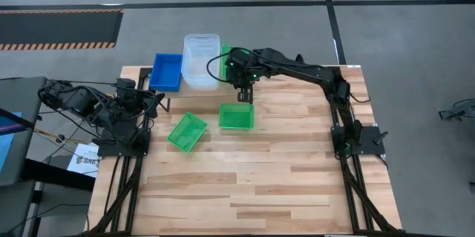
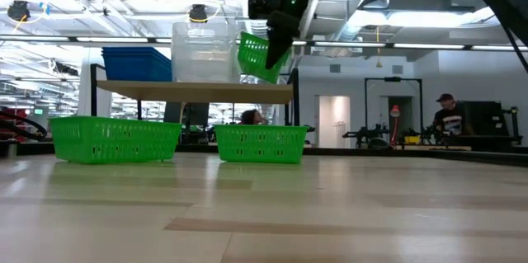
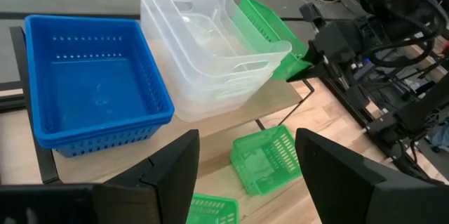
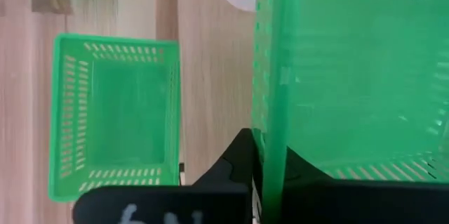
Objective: Stack baskets on shelf by color
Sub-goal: Put the right green bin on the shelf
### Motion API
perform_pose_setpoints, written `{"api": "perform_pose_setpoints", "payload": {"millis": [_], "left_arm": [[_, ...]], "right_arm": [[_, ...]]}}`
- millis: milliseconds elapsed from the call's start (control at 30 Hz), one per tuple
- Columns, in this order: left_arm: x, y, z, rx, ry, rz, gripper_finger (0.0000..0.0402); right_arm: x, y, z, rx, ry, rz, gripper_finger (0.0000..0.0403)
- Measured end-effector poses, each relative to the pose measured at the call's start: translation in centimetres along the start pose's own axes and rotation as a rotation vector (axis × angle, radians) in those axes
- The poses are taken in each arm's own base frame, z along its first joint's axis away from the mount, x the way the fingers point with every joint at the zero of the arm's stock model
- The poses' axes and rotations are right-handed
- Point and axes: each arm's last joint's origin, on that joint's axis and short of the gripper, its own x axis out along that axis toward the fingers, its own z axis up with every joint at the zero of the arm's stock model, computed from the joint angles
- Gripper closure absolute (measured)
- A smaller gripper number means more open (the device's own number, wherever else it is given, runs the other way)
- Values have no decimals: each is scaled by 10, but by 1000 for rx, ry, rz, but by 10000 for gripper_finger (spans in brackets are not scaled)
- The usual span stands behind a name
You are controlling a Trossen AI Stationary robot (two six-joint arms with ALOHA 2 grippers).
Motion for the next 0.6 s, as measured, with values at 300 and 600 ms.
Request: {"api": "perform_pose_setpoints", "payload": {"millis": [300,600], "left_arm": [[0,0,-1,-3,20,-5,178],[0,0,-1,-2,25,-6,178]], "right_arm": [[7,2,-2,34,21,26,376],[7,1,-2,28,20,25,314]]}}
